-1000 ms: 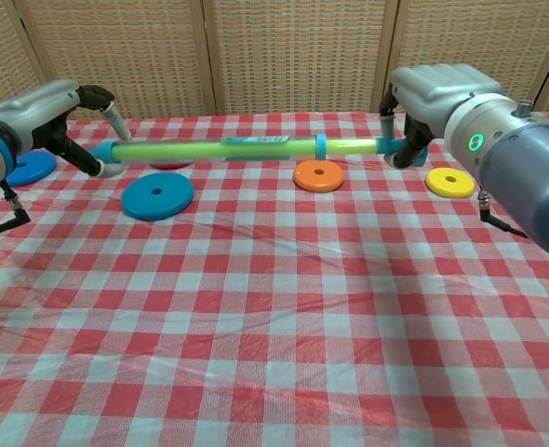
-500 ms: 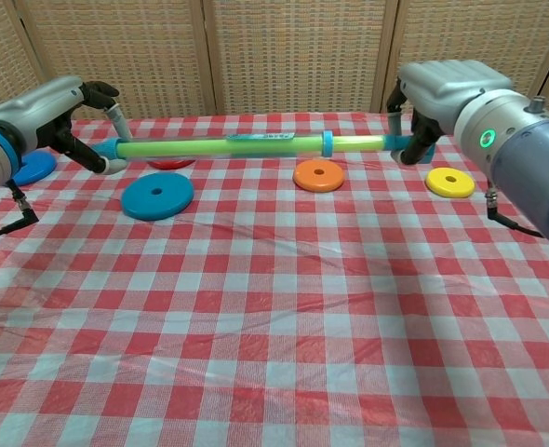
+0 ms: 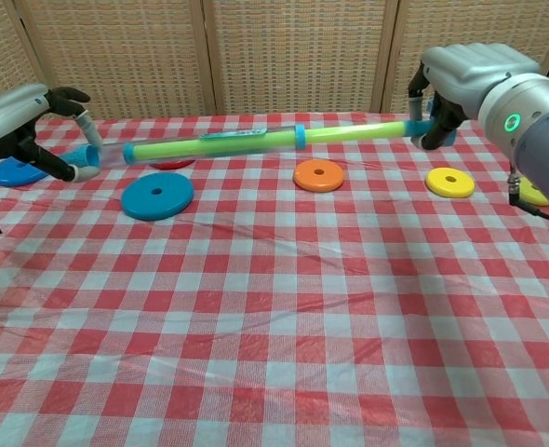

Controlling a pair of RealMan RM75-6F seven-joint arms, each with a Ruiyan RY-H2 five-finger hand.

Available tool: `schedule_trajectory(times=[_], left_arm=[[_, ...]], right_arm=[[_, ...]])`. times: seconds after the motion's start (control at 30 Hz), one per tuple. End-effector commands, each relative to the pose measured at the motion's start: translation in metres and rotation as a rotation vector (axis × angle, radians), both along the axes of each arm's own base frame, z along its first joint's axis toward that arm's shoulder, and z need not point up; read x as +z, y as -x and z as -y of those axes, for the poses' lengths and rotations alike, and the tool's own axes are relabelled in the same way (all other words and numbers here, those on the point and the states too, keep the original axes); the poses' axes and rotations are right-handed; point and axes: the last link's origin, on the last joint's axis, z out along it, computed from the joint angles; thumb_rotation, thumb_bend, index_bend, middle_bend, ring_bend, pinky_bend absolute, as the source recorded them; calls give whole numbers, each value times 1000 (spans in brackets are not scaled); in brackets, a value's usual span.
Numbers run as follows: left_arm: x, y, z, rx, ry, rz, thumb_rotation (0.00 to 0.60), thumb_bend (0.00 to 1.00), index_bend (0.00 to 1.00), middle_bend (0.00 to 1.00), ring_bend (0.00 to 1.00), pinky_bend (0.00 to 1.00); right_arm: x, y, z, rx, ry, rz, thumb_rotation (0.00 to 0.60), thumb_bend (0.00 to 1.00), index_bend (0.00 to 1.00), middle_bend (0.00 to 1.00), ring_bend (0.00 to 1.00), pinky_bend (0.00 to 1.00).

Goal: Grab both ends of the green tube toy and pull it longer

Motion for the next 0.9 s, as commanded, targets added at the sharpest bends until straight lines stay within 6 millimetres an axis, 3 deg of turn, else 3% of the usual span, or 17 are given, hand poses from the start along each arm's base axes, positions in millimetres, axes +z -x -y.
schedule_trajectory(times=[0.03, 0.43, 0.9], left_arm=[[6, 13, 5, 11, -8, -13, 600, 370, 551, 0, 0, 0], [22, 56, 16, 63, -34, -87, 600, 369, 556, 0, 0, 0], [29, 72, 24, 74, -41, -126, 600, 370, 559, 0, 0, 0]], right_arm=[[4, 5, 3, -10, 14, -4, 600, 538, 787, 1000, 1000, 978], [27, 43, 11, -81, 78, -64, 600, 537, 790, 1000, 1000, 978], [45, 68, 3, -125, 109, -82, 600, 537, 790, 1000, 1000, 978]])
